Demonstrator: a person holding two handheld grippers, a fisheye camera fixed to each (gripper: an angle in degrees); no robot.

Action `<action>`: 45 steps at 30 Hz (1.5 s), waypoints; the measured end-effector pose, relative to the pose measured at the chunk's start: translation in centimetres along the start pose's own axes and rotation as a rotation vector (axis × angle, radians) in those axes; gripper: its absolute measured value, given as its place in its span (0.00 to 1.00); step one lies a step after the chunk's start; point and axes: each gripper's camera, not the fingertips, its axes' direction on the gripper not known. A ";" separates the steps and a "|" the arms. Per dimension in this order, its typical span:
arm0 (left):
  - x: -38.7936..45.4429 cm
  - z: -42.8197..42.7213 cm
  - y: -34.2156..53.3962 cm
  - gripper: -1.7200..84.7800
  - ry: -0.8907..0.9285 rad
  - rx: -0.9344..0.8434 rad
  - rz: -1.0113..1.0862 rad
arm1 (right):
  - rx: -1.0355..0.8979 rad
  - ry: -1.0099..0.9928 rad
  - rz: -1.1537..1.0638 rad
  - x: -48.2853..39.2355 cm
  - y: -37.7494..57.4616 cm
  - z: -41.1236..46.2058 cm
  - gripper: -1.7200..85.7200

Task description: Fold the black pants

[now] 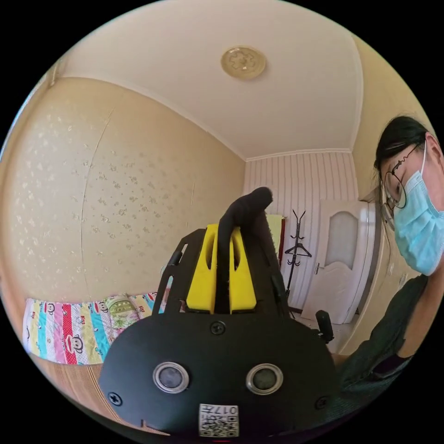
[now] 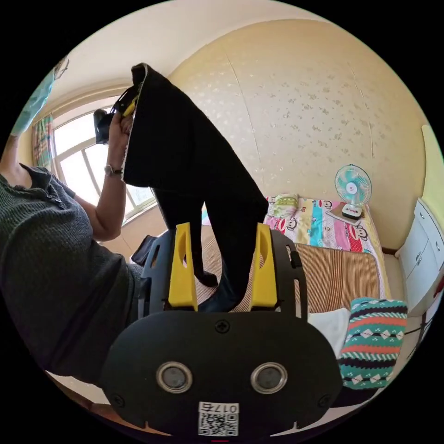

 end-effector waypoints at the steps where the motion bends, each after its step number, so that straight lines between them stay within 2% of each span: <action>1: -0.1 -0.6 -0.6 0.04 -0.006 0.011 -0.001 | 0.007 0.054 -0.056 -2.4 -0.5 1.9 0.24; 5: -1.9 -5.9 -3.8 0.05 0.006 0.093 -0.037 | 0.110 0.190 -0.223 -7.7 -4.5 6.3 0.22; 9: -5.1 -13.1 -7.7 0.06 -0.047 0.166 -0.030 | 0.265 0.210 -0.297 -9.9 -11.3 5.3 0.11; 11: -7.2 -16.5 -10.1 0.06 -0.069 0.175 -0.038 | 0.377 0.109 -0.276 -8.9 -13.7 2.7 0.09; 13: -9.5 -19.6 -12.5 0.06 -0.074 0.192 -0.055 | 0.390 -0.204 -0.285 -6.6 -17.6 0.5 0.08; 15: -12.5 -23.2 -15.7 0.06 -0.004 0.226 -0.045 | 0.386 -0.357 -0.236 -5.4 -20.3 -0.2 0.08; 18: -15.6 -25.7 -19.6 0.07 0.017 0.219 -0.027 | 0.390 -0.435 -0.139 -4.5 -23.7 -0.4 0.08; 23: -23.6 -23.2 -24.2 0.07 -0.177 0.154 -0.067 | 0.315 -0.355 0.050 -0.3 -29.6 4.9 0.08; 26: -35.5 -15.6 -26.3 0.08 -0.279 0.008 -0.184 | 0.189 -0.262 0.208 8.1 -35.5 14.5 0.08; 28: -45.2 -9.3 -25.8 0.11 -0.341 -0.072 -0.278 | 0.083 -0.139 0.232 16.7 -40.2 25.4 0.09; 30: -57.2 -2.4 -21.5 0.11 -0.501 -0.192 -0.364 | 0.020 -0.038 0.259 23.2 -40.8 33.4 0.09; 33: -67.8 0.2 -12.2 0.11 -0.583 -0.434 -0.511 | -0.110 0.048 0.471 31.0 -35.2 41.9 0.08; 35: -70.5 -0.5 -4.9 0.11 -0.563 -0.546 -0.500 | -0.131 0.022 0.462 32.3 -29.0 45.3 0.08; 37: -72.3 -2.0 4.1 0.12 -0.544 -0.714 -0.532 | -0.325 0.046 0.476 33.3 -18.5 50.6 0.08; 39: -73.4 -4.2 16.2 0.14 -0.432 -0.975 -0.640 | -0.494 0.045 0.537 34.1 -9.9 54.3 0.09; 41: -72.8 -6.1 23.4 0.16 -0.324 -1.100 -0.738 | -0.617 0.015 0.601 34.5 -2.6 56.7 0.10; 42: -71.9 -7.1 26.3 0.18 -0.245 -1.137 -0.771 | -0.655 0.012 0.623 34.4 1.0 57.4 0.10; 45: -69.3 -8.4 29.0 0.22 -0.156 -1.169 -0.766 | -0.691 0.051 0.645 34.1 6.1 57.4 0.12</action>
